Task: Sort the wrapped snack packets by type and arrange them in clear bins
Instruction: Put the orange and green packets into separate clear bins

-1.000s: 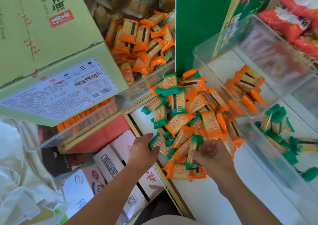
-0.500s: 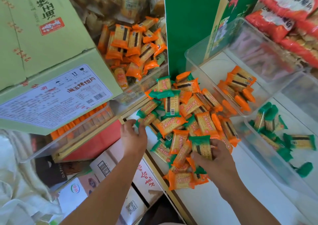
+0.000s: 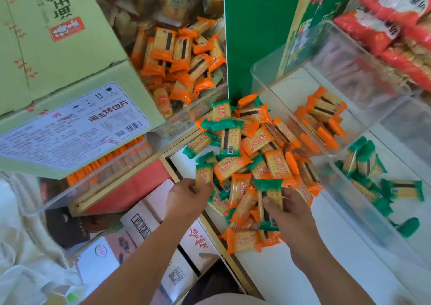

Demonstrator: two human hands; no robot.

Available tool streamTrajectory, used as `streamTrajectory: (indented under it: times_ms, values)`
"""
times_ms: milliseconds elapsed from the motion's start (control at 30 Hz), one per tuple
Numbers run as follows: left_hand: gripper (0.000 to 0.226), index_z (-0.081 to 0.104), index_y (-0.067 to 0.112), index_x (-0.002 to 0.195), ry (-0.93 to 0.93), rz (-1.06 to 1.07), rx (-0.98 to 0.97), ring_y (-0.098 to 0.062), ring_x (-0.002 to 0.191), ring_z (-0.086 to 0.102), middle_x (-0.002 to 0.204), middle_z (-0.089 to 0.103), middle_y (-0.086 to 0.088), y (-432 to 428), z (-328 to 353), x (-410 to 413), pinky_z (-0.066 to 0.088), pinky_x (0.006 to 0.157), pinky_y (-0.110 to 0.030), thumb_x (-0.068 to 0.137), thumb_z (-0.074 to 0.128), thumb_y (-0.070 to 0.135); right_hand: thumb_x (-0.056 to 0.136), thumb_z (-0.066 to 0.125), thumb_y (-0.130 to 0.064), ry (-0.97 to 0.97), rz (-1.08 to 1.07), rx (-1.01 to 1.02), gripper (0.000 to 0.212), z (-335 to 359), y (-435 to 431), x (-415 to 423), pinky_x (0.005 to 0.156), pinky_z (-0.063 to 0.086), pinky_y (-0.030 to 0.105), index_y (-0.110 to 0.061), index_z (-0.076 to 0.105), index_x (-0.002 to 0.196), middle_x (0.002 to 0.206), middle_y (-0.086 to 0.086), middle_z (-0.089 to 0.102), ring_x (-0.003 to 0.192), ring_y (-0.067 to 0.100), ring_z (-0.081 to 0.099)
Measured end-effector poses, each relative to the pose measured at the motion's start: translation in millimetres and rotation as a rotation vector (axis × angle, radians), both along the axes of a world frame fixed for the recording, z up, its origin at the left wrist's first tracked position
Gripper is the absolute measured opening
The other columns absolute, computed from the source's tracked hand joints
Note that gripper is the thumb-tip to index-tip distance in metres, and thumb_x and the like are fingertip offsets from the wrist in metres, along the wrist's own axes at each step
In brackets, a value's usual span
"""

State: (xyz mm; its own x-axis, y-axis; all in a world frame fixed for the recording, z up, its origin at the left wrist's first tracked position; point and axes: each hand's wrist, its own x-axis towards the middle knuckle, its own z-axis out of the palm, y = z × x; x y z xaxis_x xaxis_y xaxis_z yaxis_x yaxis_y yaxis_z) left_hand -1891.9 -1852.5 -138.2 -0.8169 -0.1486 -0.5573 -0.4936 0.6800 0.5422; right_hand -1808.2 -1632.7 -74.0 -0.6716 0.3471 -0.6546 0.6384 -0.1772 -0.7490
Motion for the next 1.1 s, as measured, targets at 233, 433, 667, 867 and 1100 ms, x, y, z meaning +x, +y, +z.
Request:
streamTrajectory:
  times_ms: [233,433,667,867,1100]
  values:
    - [0.048,0.059,0.029,0.084,0.035,-0.183,-0.045,-0.018,0.083,0.059,0.091,0.058,0.002,19,-26,44,0.045,0.062,-0.031,0.085,0.051,0.077,0.095,0.071,-0.017,-0.069,-0.019,-0.034,0.02,-4,-8,22,0.069,0.057,0.029,-0.026,0.066,0.113,0.097,-0.01,0.077,0.088,0.01,0.075]
    - [0.058,0.06,0.03,0.118,0.043,-0.304,-0.097,-0.025,0.113,0.057,0.115,0.064,0.005,21,-24,33,0.054,0.092,-0.047,0.089,0.046,0.079,0.096,0.07,-0.015,-0.081,-0.032,-0.031,0.02,-6,-6,31,0.064,0.055,0.024,-0.024,0.066,0.113,0.094,-0.008,0.077,0.084,0.009,0.075]
    - [0.052,0.048,0.028,0.111,-0.073,-0.141,0.073,-0.012,0.086,0.065,0.099,0.065,0.009,47,-17,32,0.052,0.062,-0.029,0.08,0.08,0.056,0.094,0.072,-0.02,-0.107,-0.08,-0.027,0.023,-10,-5,37,0.064,0.056,0.027,-0.024,0.064,0.116,0.099,-0.002,0.076,0.081,0.011,0.075]
    - [0.052,0.056,0.025,0.112,-0.063,0.118,0.355,-0.007,0.083,0.067,0.099,0.069,0.007,55,-1,38,0.052,0.06,-0.022,0.075,0.091,0.033,0.097,0.069,-0.022,-0.168,-0.108,-0.013,0.023,-16,-1,46,0.073,0.058,0.036,-0.025,0.064,0.119,0.103,0.0,0.075,0.086,0.017,0.075]
    - [0.059,0.052,0.041,0.121,0.216,-0.055,0.451,-0.006,0.082,0.07,0.094,0.072,0.014,55,61,32,0.062,0.07,-0.033,0.075,0.09,0.039,0.094,0.071,-0.012,-0.002,-0.108,-0.035,0.014,28,12,44,0.069,0.057,0.032,-0.016,0.072,0.108,0.095,0.003,0.079,0.086,0.022,0.077]
